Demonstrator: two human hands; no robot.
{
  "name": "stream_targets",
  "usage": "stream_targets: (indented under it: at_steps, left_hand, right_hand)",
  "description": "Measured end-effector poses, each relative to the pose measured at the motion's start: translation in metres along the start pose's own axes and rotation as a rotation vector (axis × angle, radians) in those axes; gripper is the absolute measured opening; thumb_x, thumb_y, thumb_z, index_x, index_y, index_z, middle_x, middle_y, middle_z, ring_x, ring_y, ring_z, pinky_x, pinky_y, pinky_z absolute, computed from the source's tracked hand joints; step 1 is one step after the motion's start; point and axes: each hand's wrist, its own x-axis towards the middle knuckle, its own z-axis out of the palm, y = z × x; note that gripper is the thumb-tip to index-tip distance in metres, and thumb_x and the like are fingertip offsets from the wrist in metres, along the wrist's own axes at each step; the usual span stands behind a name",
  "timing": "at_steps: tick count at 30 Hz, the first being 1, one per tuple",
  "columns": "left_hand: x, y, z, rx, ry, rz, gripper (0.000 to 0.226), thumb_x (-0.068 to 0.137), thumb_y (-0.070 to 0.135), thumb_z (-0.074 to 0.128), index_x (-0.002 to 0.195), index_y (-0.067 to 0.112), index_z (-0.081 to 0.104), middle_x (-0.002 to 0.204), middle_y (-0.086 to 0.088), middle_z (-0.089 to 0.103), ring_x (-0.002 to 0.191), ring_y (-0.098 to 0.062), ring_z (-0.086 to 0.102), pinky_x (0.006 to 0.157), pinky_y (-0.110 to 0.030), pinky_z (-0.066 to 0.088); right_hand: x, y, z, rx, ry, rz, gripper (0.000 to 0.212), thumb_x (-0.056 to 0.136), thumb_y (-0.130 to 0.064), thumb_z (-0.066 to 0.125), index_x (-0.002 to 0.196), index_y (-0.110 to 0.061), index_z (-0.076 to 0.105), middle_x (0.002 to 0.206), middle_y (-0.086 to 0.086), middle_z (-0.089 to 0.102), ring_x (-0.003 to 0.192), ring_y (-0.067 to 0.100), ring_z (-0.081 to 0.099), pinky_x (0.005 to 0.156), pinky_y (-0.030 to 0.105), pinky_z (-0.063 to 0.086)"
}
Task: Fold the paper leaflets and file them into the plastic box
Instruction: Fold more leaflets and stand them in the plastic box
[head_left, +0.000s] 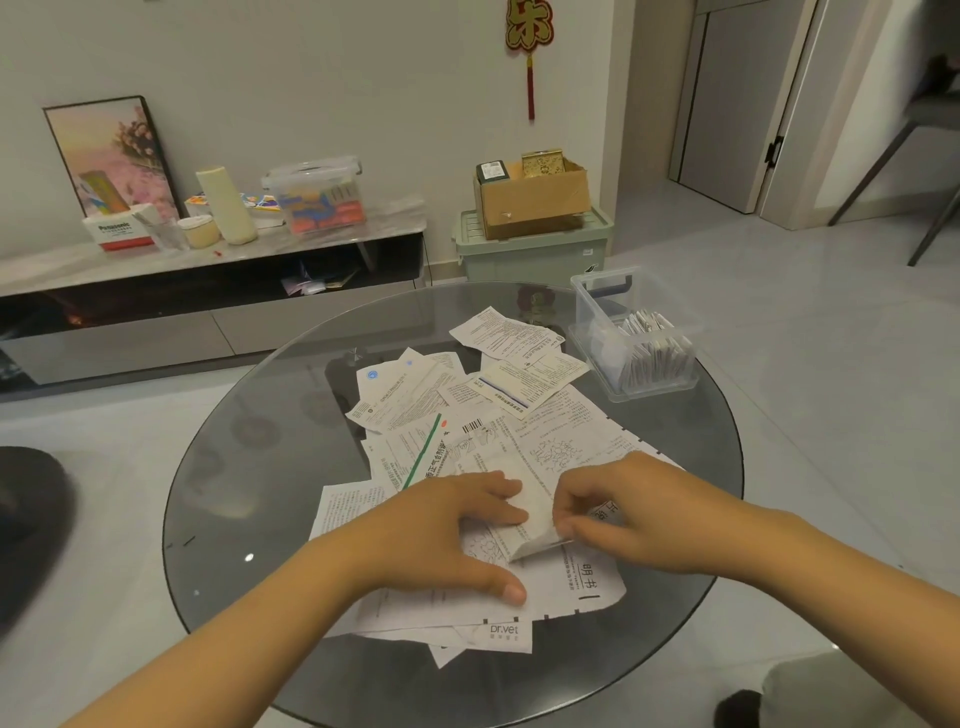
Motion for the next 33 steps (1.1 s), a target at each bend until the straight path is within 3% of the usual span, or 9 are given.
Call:
stream_targets:
  at_steps: [5, 9, 12, 17, 21, 24, 26, 28, 33]
  left_hand:
    - [0.001, 0.008, 0.003, 0.065, 0.106, -0.001, 0.056, 0.072, 0.063, 0.067, 0.122, 0.039, 0.058, 0.140, 0.025, 0.044, 0.128, 0.008, 0.037, 0.109, -0.025, 0.033]
    - [0.003, 0.006, 0.005, 0.119, 0.116, -0.003, 0.049, 0.084, 0.054, 0.059, 0.128, 0.034, 0.054, 0.124, 0.018, 0.058, 0.107, -0.002, 0.054, 0.092, -0.023, 0.043]
    - [0.003, 0.007, 0.004, 0.013, 0.180, -0.015, 0.009, 0.092, 0.043, 0.052, 0.090, 0.042, 0.060, 0.085, 0.012, 0.064, 0.072, -0.007, 0.054, 0.069, -0.025, 0.042]
    - [0.003, 0.005, 0.003, -0.218, 0.259, -0.107, 0.033, 0.095, 0.039, 0.050, 0.062, 0.036, 0.054, 0.051, 0.021, 0.051, 0.050, 0.001, 0.042, 0.055, -0.017, 0.034]
    - [0.010, 0.003, 0.003, -0.309, 0.343, -0.157, 0.014, 0.096, 0.034, 0.051, 0.102, 0.045, 0.057, 0.088, 0.023, 0.062, 0.085, 0.003, 0.057, 0.075, -0.018, 0.044]
    - [0.015, 0.003, 0.007, -0.339, 0.459, -0.203, 0.034, 0.093, 0.026, 0.056, 0.126, 0.036, 0.051, 0.111, 0.015, 0.063, 0.096, -0.002, 0.059, 0.078, -0.015, 0.044]
    - [0.018, 0.003, 0.011, -0.347, 0.533, -0.219, 0.052, 0.090, 0.020, 0.060, 0.136, 0.032, 0.039, 0.122, 0.011, 0.057, 0.094, 0.000, 0.058, 0.072, -0.007, 0.043]
    - [0.022, 0.001, 0.013, -0.357, 0.578, -0.238, 0.076, 0.087, 0.015, 0.065, 0.146, 0.032, 0.021, 0.129, 0.006, 0.044, 0.095, -0.006, 0.057, 0.074, -0.010, 0.045]
    - [0.022, -0.006, 0.019, -0.308, 0.581, -0.239, 0.099, 0.084, 0.015, 0.069, 0.147, 0.038, -0.004, 0.136, 0.003, 0.026, 0.097, -0.010, 0.054, 0.082, -0.015, 0.042]
  right_hand:
    - [0.006, -0.004, -0.001, 0.126, 0.059, 0.042, 0.011, 0.090, -0.029, 0.058, 0.081, -0.034, 0.061, 0.088, -0.015, 0.067, 0.087, 0.001, 0.060, 0.078, 0.018, 0.048]
    - [0.012, -0.007, -0.005, 0.266, 0.134, 0.059, 0.008, 0.088, -0.028, 0.062, 0.086, -0.023, 0.068, 0.086, -0.008, 0.070, 0.081, 0.006, 0.063, 0.076, 0.020, 0.049]
    - [0.017, -0.008, -0.007, 0.396, 0.197, 0.078, 0.009, 0.087, -0.030, 0.062, 0.082, -0.025, 0.068, 0.084, -0.002, 0.071, 0.081, 0.016, 0.065, 0.078, 0.028, 0.050]
    - [0.027, -0.007, -0.006, 0.611, 0.288, 0.133, 0.036, 0.080, -0.057, 0.054, 0.091, -0.027, 0.069, 0.095, 0.007, 0.070, 0.088, 0.023, 0.066, 0.090, 0.038, 0.050]
    - [0.038, -0.001, 0.009, 0.471, 0.300, 0.229, 0.020, 0.085, -0.039, 0.064, 0.101, -0.035, 0.053, 0.089, -0.002, 0.069, 0.083, 0.009, 0.063, 0.077, 0.028, 0.048]
    - [0.047, 0.003, 0.023, 0.390, 0.331, 0.291, 0.033, 0.084, -0.028, 0.066, 0.112, -0.032, 0.048, 0.091, -0.004, 0.066, 0.084, 0.009, 0.061, 0.071, 0.023, 0.047]
    - [0.052, 0.004, 0.030, 0.284, 0.351, 0.299, 0.042, 0.084, -0.028, 0.066, 0.120, -0.031, 0.045, 0.090, -0.007, 0.061, 0.090, 0.012, 0.055, 0.075, 0.027, 0.046]
    - [0.055, 0.003, 0.034, 0.177, 0.363, 0.287, 0.052, 0.083, -0.031, 0.066, 0.128, -0.031, 0.040, 0.091, -0.011, 0.057, 0.098, 0.013, 0.048, 0.082, 0.029, 0.042]
    - [0.054, 0.001, 0.038, 0.001, 0.428, 0.190, 0.076, 0.085, -0.031, 0.065, 0.143, -0.037, 0.017, 0.130, -0.004, 0.038, 0.123, 0.016, 0.031, 0.102, 0.028, 0.025]
